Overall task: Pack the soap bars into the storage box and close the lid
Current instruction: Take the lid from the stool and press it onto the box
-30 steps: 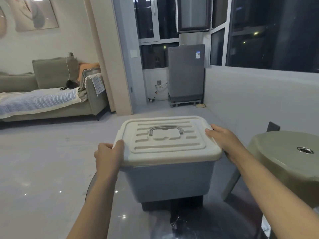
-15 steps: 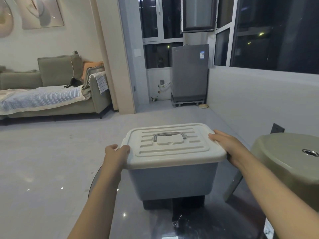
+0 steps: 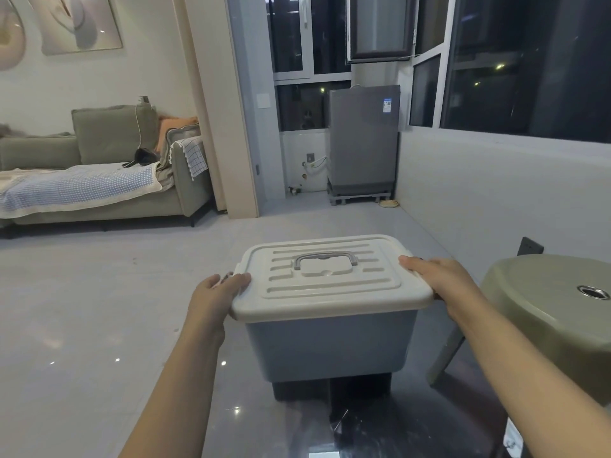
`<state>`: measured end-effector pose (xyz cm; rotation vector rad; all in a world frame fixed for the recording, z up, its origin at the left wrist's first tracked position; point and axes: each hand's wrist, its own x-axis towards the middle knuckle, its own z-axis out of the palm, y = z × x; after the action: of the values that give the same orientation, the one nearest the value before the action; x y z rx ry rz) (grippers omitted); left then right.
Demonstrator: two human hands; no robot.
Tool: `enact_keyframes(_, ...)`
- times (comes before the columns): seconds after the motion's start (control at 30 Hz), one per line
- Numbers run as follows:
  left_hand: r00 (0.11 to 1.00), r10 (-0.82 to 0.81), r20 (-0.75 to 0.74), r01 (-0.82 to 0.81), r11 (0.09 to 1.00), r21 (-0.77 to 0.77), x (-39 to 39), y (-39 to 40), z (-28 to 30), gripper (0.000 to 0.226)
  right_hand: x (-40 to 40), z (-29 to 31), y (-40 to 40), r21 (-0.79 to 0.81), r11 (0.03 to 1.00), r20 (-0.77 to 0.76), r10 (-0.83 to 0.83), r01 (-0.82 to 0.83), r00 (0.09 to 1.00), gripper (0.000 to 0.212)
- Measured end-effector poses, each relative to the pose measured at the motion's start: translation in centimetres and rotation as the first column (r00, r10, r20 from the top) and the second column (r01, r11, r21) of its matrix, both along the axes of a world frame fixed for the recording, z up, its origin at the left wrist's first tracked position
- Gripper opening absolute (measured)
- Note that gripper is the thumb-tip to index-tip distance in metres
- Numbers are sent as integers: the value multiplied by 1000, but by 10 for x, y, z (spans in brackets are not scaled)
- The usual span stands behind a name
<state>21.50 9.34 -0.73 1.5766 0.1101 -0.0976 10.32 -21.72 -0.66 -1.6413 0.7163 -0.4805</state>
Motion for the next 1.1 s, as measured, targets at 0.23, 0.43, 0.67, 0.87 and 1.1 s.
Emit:
enact_keyframes(0.23,999,-6,38,8,998,-59,-4,-5,3,10,-3,1,8,-37,999,105,6,-2,994,25)
enact_keyframes(0.43,996,15,89,-13,1000,-23,-3,-11,2,8,2,-2,9,45,999,140,-1,-6,990,25)
enact_keyframes(0.67,973,-1,231,-33,989,144,-1,-14,1,7,6,0,12,-163,985,125,-38,58,991,33)
enact_keyframes(0.87,972,-16,235,-26,984,176,1,-14,-1,8,8,-4,9,-181,982,103,-38,56,994,33)
enact_keyframes(1.1,977,-16,212,-9,993,115,15,-21,3,8,21,2,10,-95,995,172,-3,20,985,13)
